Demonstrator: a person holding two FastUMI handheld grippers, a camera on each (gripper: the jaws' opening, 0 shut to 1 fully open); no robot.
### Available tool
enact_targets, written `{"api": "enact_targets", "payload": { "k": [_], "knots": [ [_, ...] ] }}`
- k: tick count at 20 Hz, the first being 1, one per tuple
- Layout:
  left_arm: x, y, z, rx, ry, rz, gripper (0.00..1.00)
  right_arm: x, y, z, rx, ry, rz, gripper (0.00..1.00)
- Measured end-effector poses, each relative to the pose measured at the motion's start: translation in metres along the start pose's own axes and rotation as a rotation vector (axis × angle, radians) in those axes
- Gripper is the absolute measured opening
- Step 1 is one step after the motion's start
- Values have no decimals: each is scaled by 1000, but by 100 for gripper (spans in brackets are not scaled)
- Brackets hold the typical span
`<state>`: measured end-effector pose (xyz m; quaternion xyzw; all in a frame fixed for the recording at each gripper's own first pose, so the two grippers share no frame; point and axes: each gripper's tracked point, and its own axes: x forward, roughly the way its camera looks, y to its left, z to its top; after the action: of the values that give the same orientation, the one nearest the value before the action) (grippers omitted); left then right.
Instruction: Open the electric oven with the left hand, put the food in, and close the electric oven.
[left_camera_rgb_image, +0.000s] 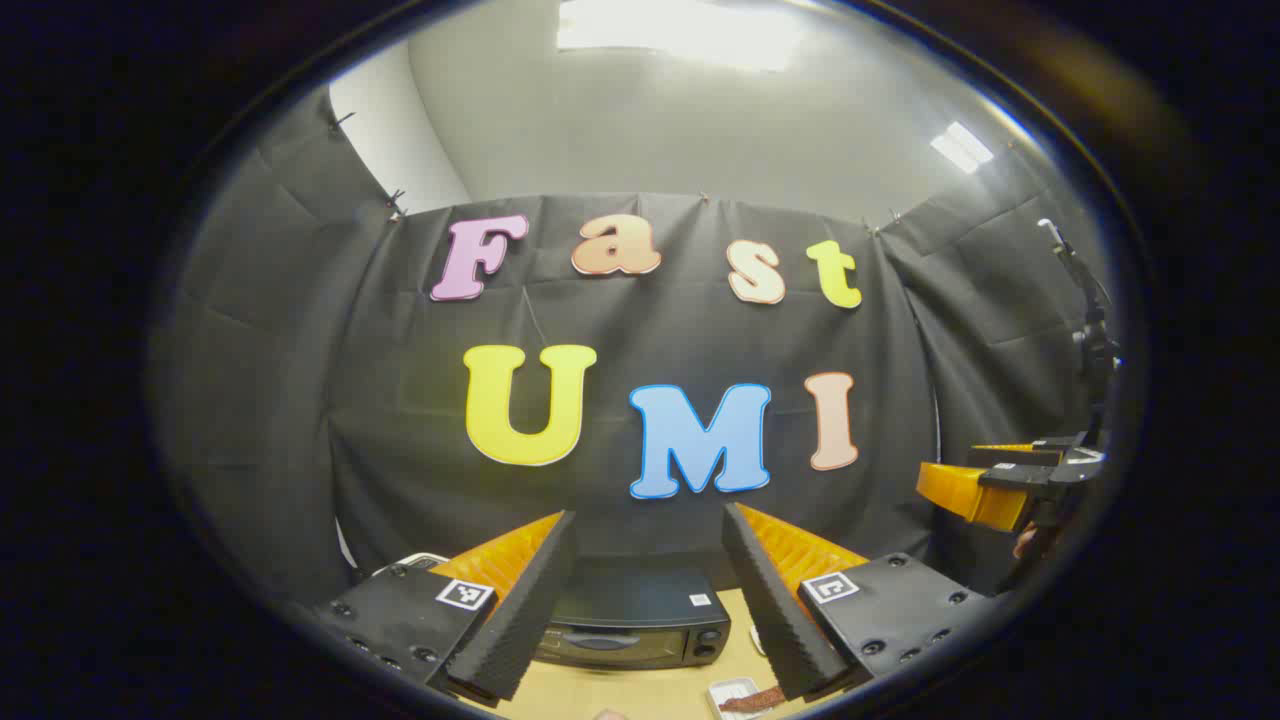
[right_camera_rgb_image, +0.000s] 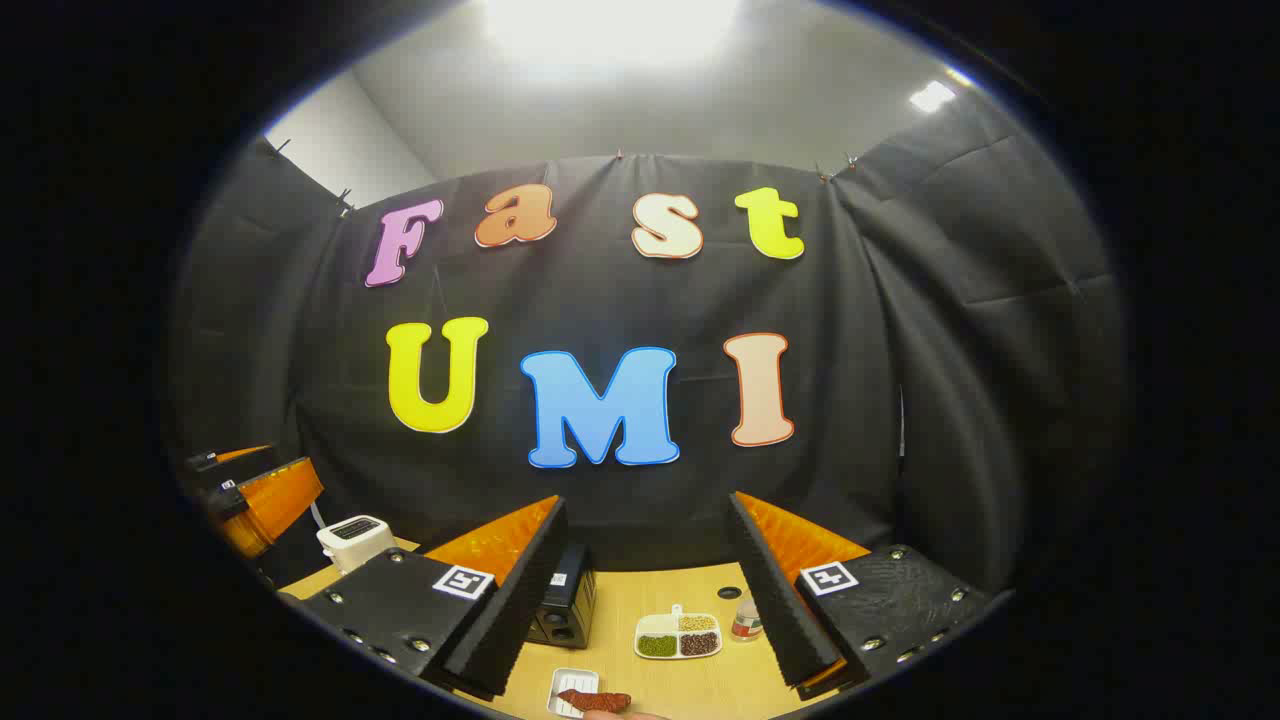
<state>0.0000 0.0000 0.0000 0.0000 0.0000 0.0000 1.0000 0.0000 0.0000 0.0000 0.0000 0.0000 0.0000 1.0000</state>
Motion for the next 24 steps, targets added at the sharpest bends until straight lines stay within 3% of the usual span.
{"api": "enact_targets", "payload": {
  "k": [3, 4, 5, 7, 8, 12, 14, 19, 20, 23, 24],
  "knots": [
    [-1, 0, -1, -2, 8, 10, 100, 1, 1, 0, 1, -3, 15, 96],
    [-1, 0, -1, -1, 8, 12, 92, 0, 0, -1, -1, -4, 18, 96],
    [1, -1, 0, 2, 8, 13, 91, 0, 0, 0, -3, -6, 20, 96],
    [1, -5, -1, 9, 8, 9, 91, 0, -3, -2, -8, -4, 18, 96],
    [1, -7, -1, 16, 7, 5, 100, 0, -4, -3, -8, -5, 21, 96],
    [-2, -11, -4, 8, 5, 13, 100, 0, -6, -9, -9, 10, 33, 96],
    [1, -10, -9, 9, 5, 30, 92, 0, -7, -9, 1, 8, 34, 96],
    [8, -13, -35, -12, 65, 41, 100, 2, -10, -23, -6, 37, 61, 96],
    [10, -11, -39, -10, 75, 50, 96, 3, -11, -25, -6, 39, 66, 96],
    [15, -11, -67, 20, 123, 65, 100, 6, -17, -37, -3, 66, 77, 96],
    [18, -12, -78, 22, 139, 66, 92, 7, -18, -41, 4, 74, 84, 96]
  ]
}}
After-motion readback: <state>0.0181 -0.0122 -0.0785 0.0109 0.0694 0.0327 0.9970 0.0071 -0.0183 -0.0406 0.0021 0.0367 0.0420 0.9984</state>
